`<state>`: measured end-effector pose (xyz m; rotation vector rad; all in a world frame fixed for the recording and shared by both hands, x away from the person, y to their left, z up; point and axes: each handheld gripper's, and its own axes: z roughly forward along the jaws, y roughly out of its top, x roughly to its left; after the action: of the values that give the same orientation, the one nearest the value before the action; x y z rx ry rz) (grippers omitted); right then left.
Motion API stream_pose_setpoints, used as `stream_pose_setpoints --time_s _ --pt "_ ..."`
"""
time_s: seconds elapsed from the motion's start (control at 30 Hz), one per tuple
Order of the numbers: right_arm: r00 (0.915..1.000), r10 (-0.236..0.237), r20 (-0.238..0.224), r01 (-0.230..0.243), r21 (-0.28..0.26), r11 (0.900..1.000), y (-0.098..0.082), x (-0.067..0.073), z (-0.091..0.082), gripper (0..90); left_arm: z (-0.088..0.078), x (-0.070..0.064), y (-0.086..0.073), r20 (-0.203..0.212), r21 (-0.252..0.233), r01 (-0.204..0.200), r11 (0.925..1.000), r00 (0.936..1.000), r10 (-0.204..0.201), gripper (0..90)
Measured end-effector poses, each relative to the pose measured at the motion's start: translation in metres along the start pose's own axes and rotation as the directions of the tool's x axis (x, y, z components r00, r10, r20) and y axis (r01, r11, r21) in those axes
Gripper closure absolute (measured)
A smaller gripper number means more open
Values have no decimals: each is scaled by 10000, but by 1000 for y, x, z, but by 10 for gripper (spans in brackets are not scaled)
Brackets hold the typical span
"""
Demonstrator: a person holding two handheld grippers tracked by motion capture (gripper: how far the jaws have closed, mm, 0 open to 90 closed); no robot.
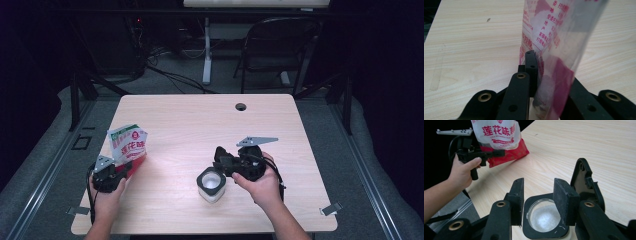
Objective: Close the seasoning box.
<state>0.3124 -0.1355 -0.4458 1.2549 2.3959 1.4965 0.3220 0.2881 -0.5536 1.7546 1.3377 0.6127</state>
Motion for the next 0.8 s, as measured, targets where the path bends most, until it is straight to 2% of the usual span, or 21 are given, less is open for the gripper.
stream_pose_setpoints --time_s 0.1,0.23,0.37,0.43,0.57,0.8 --pt "9998 162 -151 -164 -130 9998 -3 0 0 611 0 -4 0 -161 139 -299 9995 9994 302 854" --pt "9989 290 -358 -300 -257 9992 -6 0 -1 610 0 -8 0 -253 166 -474 9987 9985 478 854" --pt "9994 254 -247 -262 -311 9992 -7 -1 -5 610 -2 -11 0 -245 340 -620 9975 9977 629 852" --pt "9995 244 -195 -251 -350 9991 -8 -2 -7 610 -3 -13 0 -283 504 -825 9953 9961 839 850" --pt "9992 362 -189 -372 -538 9979 -9 -4 -12 610 -4 -15 -1 -235 704 -870 9937 9958 888 850" --pt "9993 381 -46 -384 -701 9968 -12 -7 -19 600 -3 -20 -7 -166 1219 -1140 9860 9930 1168 843"
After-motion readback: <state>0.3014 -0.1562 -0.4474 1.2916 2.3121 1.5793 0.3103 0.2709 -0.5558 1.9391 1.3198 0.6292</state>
